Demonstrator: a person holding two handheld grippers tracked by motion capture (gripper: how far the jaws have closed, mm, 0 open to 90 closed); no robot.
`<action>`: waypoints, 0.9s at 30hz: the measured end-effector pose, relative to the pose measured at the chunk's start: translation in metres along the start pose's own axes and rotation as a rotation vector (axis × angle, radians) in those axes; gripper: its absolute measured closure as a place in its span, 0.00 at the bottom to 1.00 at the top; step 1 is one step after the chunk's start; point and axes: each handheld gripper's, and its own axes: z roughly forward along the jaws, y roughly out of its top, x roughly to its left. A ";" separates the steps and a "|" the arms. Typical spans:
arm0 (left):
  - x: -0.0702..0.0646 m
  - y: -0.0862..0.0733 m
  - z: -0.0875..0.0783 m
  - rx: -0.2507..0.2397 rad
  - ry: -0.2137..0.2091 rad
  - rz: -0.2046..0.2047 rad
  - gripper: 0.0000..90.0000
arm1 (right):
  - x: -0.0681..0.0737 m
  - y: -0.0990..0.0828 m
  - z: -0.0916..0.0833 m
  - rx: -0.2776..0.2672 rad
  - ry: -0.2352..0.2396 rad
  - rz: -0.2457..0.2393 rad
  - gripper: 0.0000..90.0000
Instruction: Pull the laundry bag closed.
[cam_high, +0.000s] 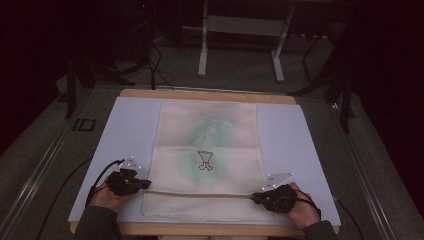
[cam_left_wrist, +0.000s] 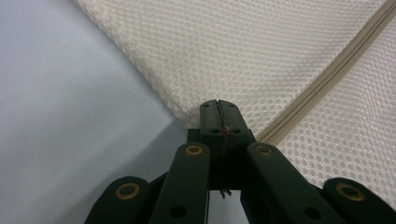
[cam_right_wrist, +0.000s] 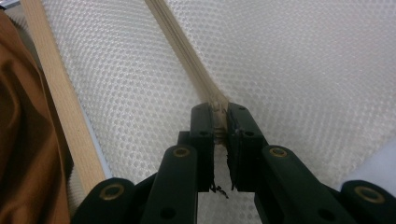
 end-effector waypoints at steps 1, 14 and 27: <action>0.000 0.000 0.000 0.000 0.000 0.000 1.00 | -0.001 -0.001 -0.001 -0.002 0.000 0.000 0.91; 0.000 0.000 0.000 0.000 0.001 0.000 1.00 | -0.009 -0.017 -0.012 0.006 -0.026 0.031 0.91; -0.001 0.000 0.000 0.003 0.005 0.000 1.00 | -0.015 -0.023 -0.016 -0.006 -0.010 0.047 0.91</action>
